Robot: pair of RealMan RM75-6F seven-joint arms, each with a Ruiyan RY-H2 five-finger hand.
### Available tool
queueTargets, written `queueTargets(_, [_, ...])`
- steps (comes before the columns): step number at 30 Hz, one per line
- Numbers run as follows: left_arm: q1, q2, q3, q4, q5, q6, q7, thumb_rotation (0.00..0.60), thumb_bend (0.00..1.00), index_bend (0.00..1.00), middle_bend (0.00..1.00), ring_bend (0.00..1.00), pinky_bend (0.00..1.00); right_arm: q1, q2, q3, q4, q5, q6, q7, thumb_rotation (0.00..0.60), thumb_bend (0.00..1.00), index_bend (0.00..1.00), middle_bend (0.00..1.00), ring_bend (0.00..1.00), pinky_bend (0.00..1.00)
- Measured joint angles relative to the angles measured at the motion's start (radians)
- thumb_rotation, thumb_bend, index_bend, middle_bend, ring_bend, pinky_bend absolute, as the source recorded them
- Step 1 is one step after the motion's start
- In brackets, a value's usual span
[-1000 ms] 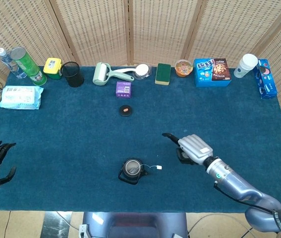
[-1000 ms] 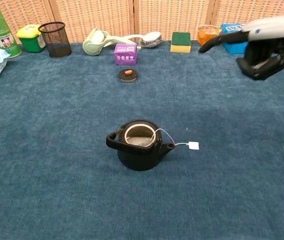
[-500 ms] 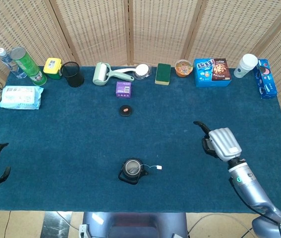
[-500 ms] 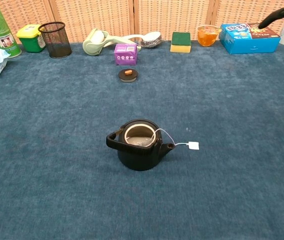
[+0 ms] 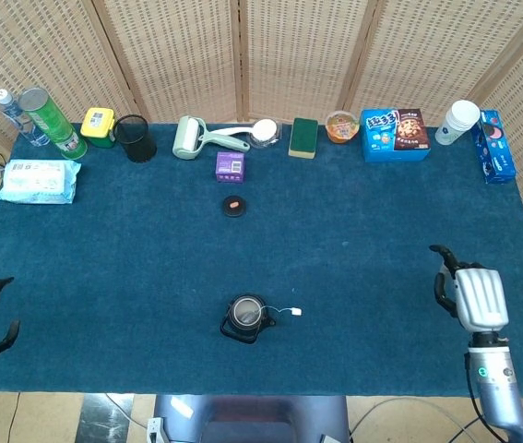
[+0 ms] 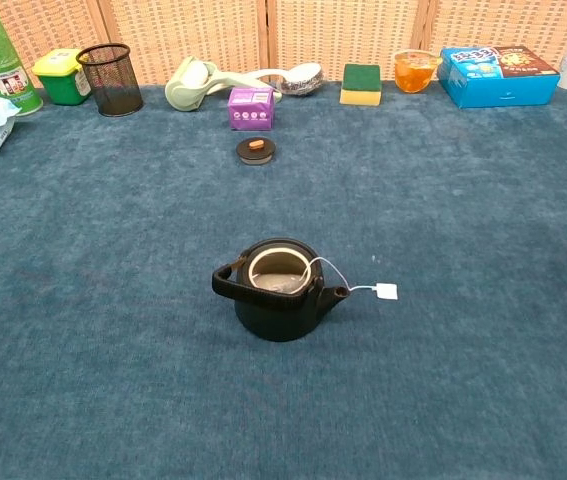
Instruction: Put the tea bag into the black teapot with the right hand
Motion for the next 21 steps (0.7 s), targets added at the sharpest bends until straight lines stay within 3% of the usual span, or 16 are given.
queueTargets(10, [0.017,-0.010,0.028,-0.017,0.043,0.014,0.039,0.600,0.45,0.16,0.19,0.08,0.14,-0.096,0.010,-0.030,0.006,-0.034,0.025,0.016,0.600,0.67,0.31,0.60,0.60,0.53])
queueTargets(21, [0.012,-0.003,0.022,-0.052,0.046,0.007,0.072,0.600,0.45,0.16,0.19,0.08,0.14,-0.119,0.010,-0.011,0.020,-0.036,-0.015,0.047,0.600,0.65,0.34,0.60,0.59,0.52])
